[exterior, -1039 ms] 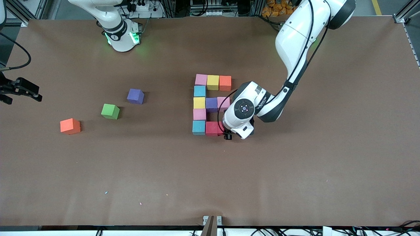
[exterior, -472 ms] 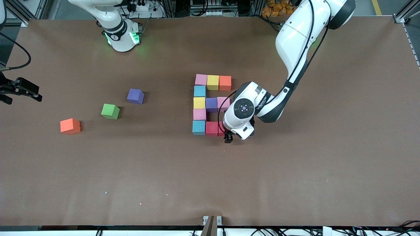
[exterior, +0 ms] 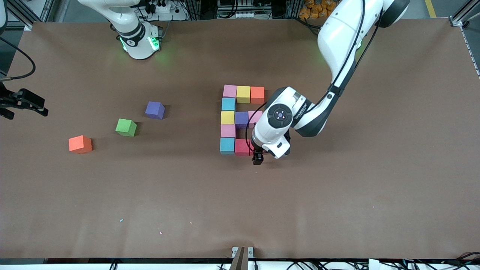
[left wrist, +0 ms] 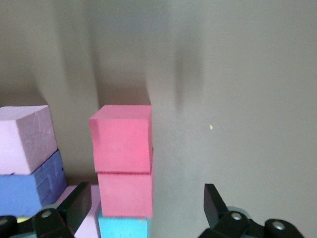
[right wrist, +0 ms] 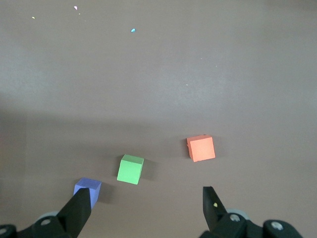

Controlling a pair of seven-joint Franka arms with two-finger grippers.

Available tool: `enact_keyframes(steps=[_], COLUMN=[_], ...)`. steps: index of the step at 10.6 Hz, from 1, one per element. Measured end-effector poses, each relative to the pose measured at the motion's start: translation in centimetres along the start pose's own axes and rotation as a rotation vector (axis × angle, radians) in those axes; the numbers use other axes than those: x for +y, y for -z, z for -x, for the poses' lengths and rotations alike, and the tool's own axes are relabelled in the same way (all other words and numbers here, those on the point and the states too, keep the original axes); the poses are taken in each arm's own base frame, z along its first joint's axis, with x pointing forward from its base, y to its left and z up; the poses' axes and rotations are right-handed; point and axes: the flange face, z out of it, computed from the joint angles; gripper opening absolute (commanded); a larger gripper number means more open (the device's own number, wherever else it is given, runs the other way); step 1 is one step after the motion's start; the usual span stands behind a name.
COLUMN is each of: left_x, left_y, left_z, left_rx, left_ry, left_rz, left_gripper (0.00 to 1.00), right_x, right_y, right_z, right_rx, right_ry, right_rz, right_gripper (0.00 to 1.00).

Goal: Arrange 11 blocks into digit 3
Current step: 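Open the left gripper and lift it away from the cubes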

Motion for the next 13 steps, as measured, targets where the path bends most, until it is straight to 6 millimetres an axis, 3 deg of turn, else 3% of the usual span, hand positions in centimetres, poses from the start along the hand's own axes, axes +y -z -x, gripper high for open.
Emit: enact_keyframes(steps=[1,3,6,8,11,13], left_x=[0.6,2.3,4.8,5.5,5.7,5.9], left_y=[2.9,9.6,16.2,18.5,19.5,21.8], left_z=[-0.2,-2.4,-8.6,-12.6,-16.2,-19.9], left_rx=[0.003,0.017,0.059,0.097,0.124,0.132], left_ry=[-0.012,-0.079,-0.207,-0.291,-0.5,-0.677], left_rz=[0.034,0.085,0.1,0.048,-0.033,-0.083], left_gripper=[1.0,1.0,1.0,1.0,1.0,1.0], right_x=[0.0,0.0,0.0,-0.1,-0.4,-0.9], right_y=[0.0,0.1,0.4,0.4,0.3,0.0], right_z=[0.0,-0.1,-0.5,-0.5,-0.3,0.0], right_rx=[0.002,0.016,0.048,0.048,0.03,-0.006], right_ry=[0.0,-0.002,-0.003,-0.003,-0.014,-0.011], right_rz=[-0.003,-0.01,-0.006,-0.007,-0.012,-0.022], right_gripper=[1.0,1.0,1.0,1.0,1.0,1.0])
